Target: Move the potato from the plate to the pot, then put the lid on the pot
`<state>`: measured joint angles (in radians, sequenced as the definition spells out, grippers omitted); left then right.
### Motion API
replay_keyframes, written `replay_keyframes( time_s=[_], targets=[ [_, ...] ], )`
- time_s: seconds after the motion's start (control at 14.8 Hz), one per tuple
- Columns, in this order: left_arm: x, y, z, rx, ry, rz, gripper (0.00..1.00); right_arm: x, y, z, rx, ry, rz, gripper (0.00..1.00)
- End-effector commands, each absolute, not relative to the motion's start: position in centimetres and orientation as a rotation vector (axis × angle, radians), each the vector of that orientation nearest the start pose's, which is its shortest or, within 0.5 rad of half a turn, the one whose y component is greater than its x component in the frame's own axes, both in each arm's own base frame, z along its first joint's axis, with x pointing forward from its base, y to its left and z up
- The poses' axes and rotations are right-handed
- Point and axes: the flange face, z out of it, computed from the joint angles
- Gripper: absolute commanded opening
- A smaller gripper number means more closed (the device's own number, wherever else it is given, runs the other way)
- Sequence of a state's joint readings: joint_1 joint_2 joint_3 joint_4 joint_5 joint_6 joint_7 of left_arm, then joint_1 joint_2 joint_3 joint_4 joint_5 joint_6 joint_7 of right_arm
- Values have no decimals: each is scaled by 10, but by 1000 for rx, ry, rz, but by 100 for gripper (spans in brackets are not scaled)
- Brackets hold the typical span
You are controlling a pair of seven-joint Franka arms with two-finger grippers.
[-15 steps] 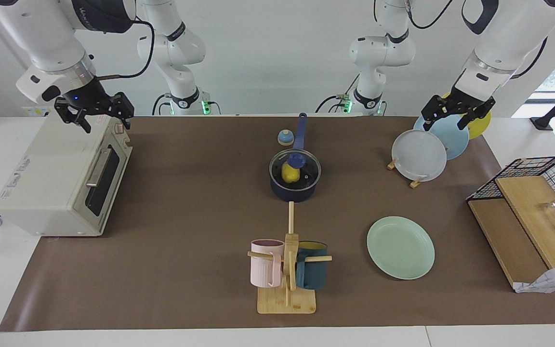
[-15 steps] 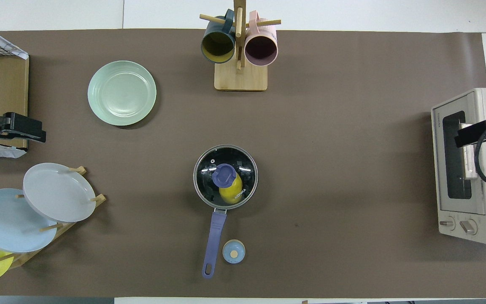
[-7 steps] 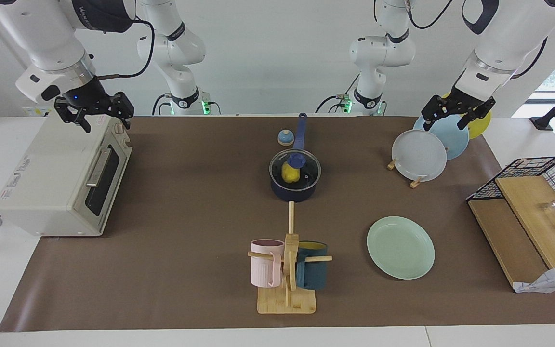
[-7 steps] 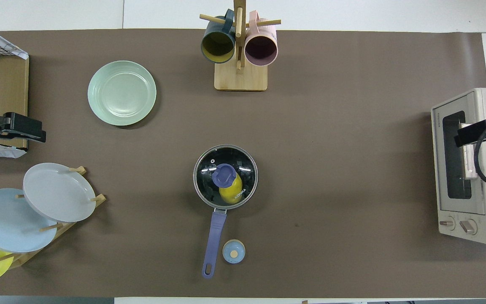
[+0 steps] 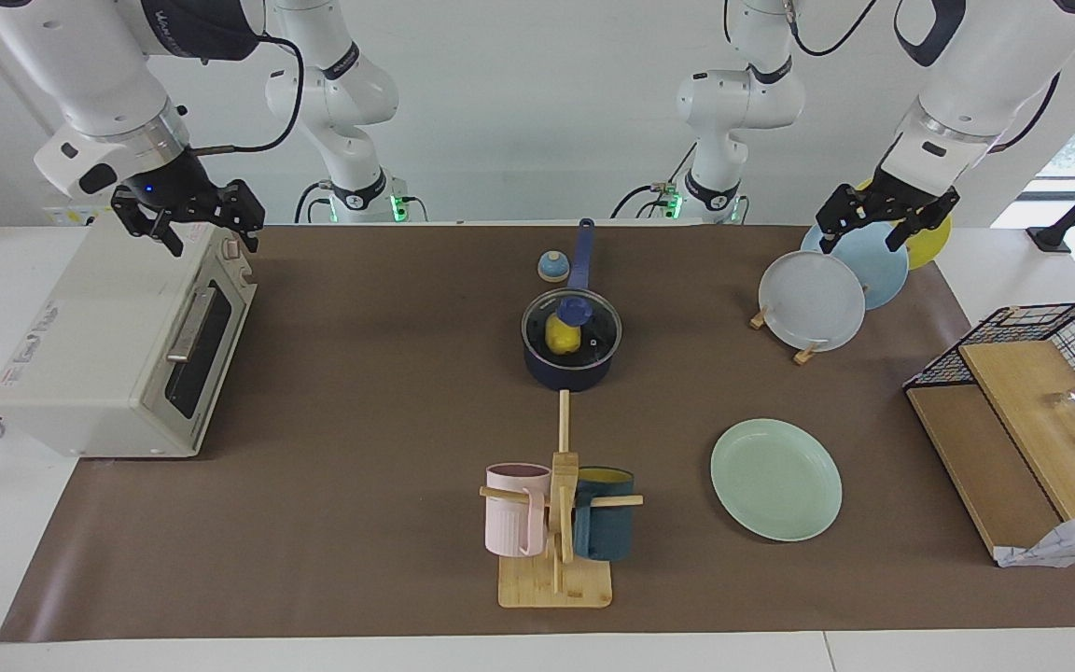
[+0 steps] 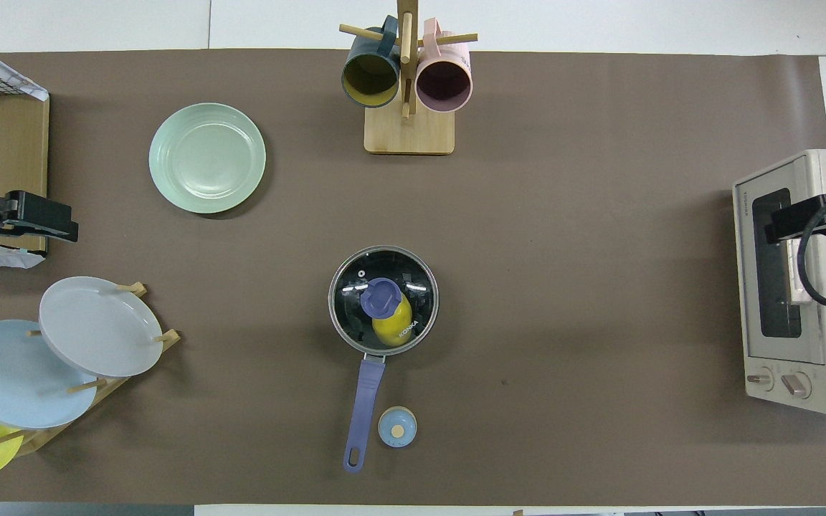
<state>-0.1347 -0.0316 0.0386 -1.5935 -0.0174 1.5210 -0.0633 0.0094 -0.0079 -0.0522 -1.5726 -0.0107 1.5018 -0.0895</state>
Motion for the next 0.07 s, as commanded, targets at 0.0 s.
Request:
replay_keyframes(
  time_s=[0.0],
  targets=[
    [532,-51,632,-3161,31,71,100,548,-25,624,-3130,-44,71,100]
  ],
)
